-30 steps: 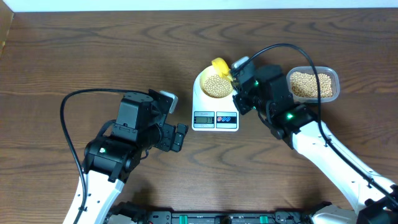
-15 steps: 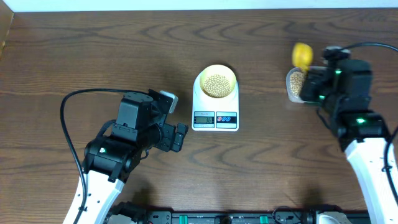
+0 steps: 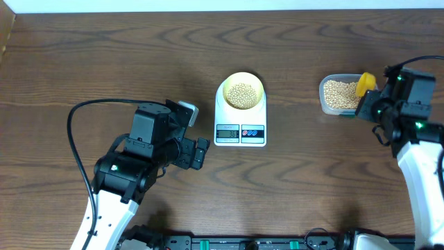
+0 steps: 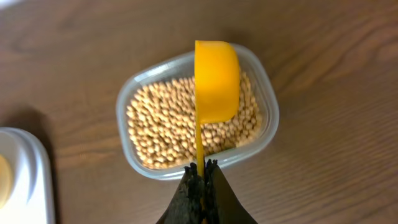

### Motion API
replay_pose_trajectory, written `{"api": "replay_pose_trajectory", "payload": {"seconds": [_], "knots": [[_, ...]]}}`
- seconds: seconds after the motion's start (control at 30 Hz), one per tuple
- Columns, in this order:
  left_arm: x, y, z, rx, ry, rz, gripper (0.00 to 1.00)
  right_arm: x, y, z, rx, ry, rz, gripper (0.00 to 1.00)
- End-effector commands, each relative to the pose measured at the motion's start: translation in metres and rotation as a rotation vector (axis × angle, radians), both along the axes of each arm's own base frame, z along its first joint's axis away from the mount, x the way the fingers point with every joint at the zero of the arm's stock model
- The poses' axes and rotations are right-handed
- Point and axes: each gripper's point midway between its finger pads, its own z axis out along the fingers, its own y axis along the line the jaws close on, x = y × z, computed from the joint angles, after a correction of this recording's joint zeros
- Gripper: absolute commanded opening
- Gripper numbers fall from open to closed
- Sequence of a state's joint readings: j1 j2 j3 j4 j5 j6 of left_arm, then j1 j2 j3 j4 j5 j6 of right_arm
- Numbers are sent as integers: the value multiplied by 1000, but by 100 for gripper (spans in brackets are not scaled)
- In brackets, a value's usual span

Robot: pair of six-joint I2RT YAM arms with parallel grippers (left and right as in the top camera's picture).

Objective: Scoop item into bowl and weigh 50g on scale
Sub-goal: 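Move the right gripper back to the tub and scoop soybeans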

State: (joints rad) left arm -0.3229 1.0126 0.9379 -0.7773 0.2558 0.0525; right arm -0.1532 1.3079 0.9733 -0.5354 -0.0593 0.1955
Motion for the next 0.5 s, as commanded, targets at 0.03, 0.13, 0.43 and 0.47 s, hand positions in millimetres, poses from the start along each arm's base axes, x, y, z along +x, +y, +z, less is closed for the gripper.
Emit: {"api": "replay_pose_trajectory", "payload": {"seconds": [0.03, 0.13, 0.43, 0.47], "knots": [[0, 1, -2, 10, -1, 2, 94, 1, 2, -26, 17, 73, 23, 1], [0, 1, -2, 10, -1, 2, 93, 2, 11, -36, 61, 99, 53, 1], [0, 1, -2, 10, -1, 2, 94, 3, 37, -54, 200, 142, 142, 1], [0, 1, -2, 10, -1, 1, 93, 4, 39, -56, 211, 145, 149, 1]]}}
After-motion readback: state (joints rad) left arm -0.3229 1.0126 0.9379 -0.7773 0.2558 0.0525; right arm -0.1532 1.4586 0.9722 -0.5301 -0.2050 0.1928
